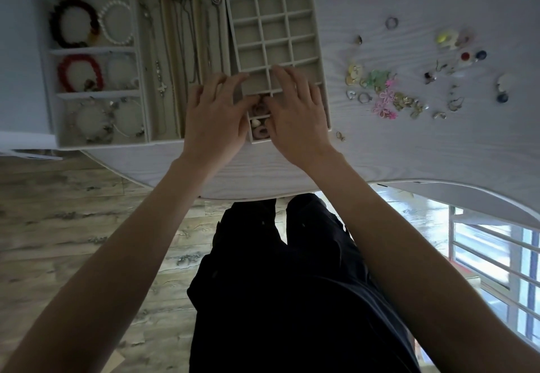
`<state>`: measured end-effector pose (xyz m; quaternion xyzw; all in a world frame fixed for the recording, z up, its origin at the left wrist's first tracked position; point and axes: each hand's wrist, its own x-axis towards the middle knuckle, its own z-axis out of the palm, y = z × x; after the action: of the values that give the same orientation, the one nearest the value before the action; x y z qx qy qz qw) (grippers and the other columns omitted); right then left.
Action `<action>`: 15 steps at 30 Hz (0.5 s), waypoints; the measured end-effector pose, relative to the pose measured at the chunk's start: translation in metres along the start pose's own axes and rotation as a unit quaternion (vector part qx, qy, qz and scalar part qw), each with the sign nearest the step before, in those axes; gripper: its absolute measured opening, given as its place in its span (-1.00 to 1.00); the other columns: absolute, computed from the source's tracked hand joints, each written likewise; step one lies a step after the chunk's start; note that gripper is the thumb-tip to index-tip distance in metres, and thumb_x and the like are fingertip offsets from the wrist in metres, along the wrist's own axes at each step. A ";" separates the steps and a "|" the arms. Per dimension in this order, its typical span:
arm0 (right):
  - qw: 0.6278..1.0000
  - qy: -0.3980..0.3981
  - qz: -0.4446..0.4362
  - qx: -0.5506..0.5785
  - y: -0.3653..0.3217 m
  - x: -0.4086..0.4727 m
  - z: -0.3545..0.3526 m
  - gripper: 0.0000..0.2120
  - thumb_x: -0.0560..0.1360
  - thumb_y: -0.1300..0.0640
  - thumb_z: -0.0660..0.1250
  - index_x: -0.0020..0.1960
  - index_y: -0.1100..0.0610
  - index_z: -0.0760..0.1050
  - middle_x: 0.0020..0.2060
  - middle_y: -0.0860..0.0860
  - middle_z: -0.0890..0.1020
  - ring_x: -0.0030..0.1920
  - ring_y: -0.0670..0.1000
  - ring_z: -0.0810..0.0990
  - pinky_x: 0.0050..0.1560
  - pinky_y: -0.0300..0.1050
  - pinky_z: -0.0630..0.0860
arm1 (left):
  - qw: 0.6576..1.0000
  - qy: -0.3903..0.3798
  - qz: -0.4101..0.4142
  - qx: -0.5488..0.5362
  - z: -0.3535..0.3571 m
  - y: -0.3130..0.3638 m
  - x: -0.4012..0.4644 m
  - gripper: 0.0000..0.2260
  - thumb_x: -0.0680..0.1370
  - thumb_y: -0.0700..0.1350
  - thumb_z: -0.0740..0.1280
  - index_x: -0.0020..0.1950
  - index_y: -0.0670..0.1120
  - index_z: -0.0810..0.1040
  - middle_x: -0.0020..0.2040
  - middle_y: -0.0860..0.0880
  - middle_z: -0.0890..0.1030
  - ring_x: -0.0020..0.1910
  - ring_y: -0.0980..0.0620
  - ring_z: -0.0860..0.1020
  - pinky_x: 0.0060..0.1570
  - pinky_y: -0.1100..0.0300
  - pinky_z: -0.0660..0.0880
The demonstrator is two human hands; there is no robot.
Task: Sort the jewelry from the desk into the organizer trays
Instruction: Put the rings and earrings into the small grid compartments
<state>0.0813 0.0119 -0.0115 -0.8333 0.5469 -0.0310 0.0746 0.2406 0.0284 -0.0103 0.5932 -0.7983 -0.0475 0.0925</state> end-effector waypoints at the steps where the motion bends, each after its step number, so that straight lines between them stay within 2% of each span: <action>1: 1.000 -0.003 0.000 -0.003 -0.001 0.000 0.000 -0.84 0.40 0.13 0.33 -0.07 0.14 0.62 0.33 0.14 0.44 0.35 0.18 0.35 0.25 0.08 0.32 | 1.000 0.000 0.003 -0.001 0.000 0.000 0.001 -0.74 0.46 -0.17 0.29 0.12 0.00 0.60 0.31 -0.06 0.49 0.25 -0.13 0.31 0.13 -0.10 0.30; 3: 1.000 -0.004 -0.004 -0.010 -0.002 -0.001 0.000 -0.82 0.40 0.13 0.31 -0.07 0.15 0.62 0.31 0.15 0.45 0.35 0.18 0.35 0.25 0.08 0.32 | 1.000 -0.003 0.005 -0.003 -0.001 -0.001 0.002 -0.75 0.46 -0.17 0.30 0.11 0.00 0.60 0.31 -0.06 0.49 0.26 -0.13 0.31 0.14 -0.11 0.29; 8: 1.000 -0.007 -0.015 -0.023 -0.007 -0.005 0.003 -0.60 0.41 0.08 0.05 -0.03 0.19 0.62 0.30 0.16 0.46 0.34 0.18 0.38 0.23 0.08 0.34 | 0.999 -0.004 0.008 0.031 -0.004 -0.001 0.005 -0.84 0.47 -0.10 0.31 0.00 -0.02 0.63 0.29 -0.05 0.51 0.23 -0.12 0.36 0.12 -0.03 0.20; 12: 0.999 -0.014 -0.018 -0.030 -0.009 -0.008 0.004 -0.65 0.42 0.11 0.13 0.02 0.22 0.61 0.29 0.16 0.47 0.33 0.17 0.39 0.22 0.06 0.37 | 1.000 -0.007 -0.003 0.028 -0.009 0.000 0.003 -0.75 0.52 -0.04 0.17 -0.01 -0.06 0.62 0.30 -0.03 0.50 0.25 -0.12 0.37 0.12 -0.05 0.23; 15: 1.000 -0.007 -0.015 0.005 -0.010 -0.009 0.002 -0.69 0.41 0.15 0.25 0.07 0.27 0.58 0.27 0.16 0.48 0.30 0.18 0.42 0.20 0.09 0.40 | 1.000 -0.001 0.005 0.030 -0.007 -0.001 0.002 -0.75 0.53 -0.05 0.16 0.01 -0.05 0.61 0.31 -0.03 0.50 0.25 -0.09 0.32 0.12 -0.05 0.25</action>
<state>0.0868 0.0244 -0.0117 -0.8413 0.5335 -0.0294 0.0820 0.2427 0.0263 -0.0035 0.5918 -0.8023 -0.0241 0.0741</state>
